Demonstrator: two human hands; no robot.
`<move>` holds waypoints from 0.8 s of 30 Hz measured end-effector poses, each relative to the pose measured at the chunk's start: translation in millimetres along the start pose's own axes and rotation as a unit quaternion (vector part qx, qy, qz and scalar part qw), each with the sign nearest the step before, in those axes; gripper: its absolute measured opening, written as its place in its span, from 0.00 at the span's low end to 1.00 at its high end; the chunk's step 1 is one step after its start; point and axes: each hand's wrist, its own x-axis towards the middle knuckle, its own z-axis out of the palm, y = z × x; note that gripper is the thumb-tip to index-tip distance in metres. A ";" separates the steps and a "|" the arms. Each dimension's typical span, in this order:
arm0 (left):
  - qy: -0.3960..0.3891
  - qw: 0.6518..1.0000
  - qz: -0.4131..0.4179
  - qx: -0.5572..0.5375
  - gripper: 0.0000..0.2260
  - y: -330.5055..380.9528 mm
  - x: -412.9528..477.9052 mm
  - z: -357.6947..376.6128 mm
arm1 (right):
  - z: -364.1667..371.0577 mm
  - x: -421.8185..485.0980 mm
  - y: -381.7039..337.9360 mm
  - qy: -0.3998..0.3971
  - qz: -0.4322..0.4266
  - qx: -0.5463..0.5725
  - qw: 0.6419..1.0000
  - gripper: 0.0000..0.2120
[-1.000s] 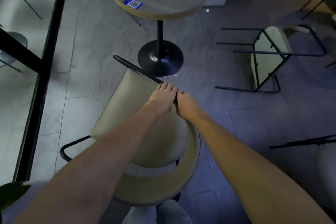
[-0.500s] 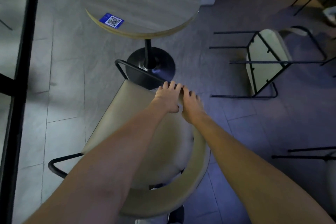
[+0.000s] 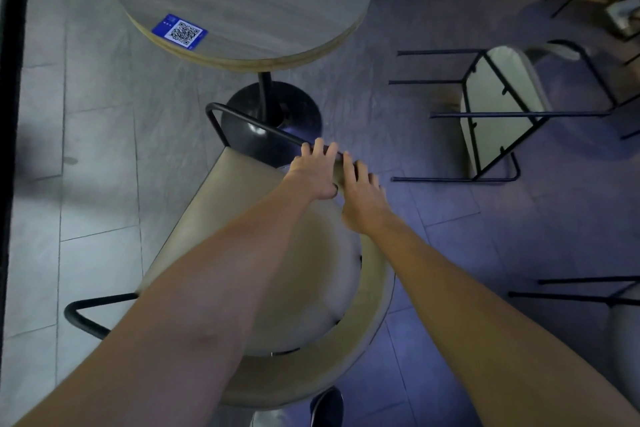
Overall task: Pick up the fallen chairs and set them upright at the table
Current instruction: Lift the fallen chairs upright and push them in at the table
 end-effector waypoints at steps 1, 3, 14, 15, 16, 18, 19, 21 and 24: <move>0.004 1.000 -0.004 0.004 0.37 1.4 -3.0 1.0 | -1.8 -1.1 0.5 -0.005 -0.005 0.001 1.000 0.49; 0.012 1.000 -0.007 0.012 0.39 5.2 -13.0 0.3 | -9.8 -4.2 1.5 -0.015 -0.018 0.007 1.000 0.48; 0.002 0.991 -0.095 -0.093 0.28 49.5 -145.8 -0.2 | -59.4 -72.5 3.5 -0.046 -0.218 -0.198 0.955 0.36; 0.001 0.989 -0.109 -0.098 0.28 55.4 -160.2 4.3 | -59.2 -82.3 5.5 -0.056 -0.236 -0.211 0.947 0.36; -0.003 0.987 -0.123 -0.105 0.28 61.3 -173.8 9.1 | -58.2 -92.1 8.2 -0.070 -0.251 -0.222 0.939 0.36; -0.010 0.981 -0.154 -0.120 0.28 72.9 -198.2 23.6 | -52.7 -112.4 15.3 -0.094 -0.281 -0.245 0.923 0.36; -0.012 0.977 -0.171 -0.127 0.29 79.4 -209.9 31.9 | -49.6 -122.5 19.3 -0.099 -0.298 -0.255 0.915 0.35; -0.022 0.970 -0.199 -0.140 0.30 93.9 -230.7 50.9 | -41.9 -142.0 28.6 -0.111 -0.330 -0.275 0.896 0.34; -0.044 0.961 -0.230 -0.148 0.33 117.9 -254.6 83.5 | -26.7 -164.1 43.4 -0.126 -0.364 -0.309 0.870 0.35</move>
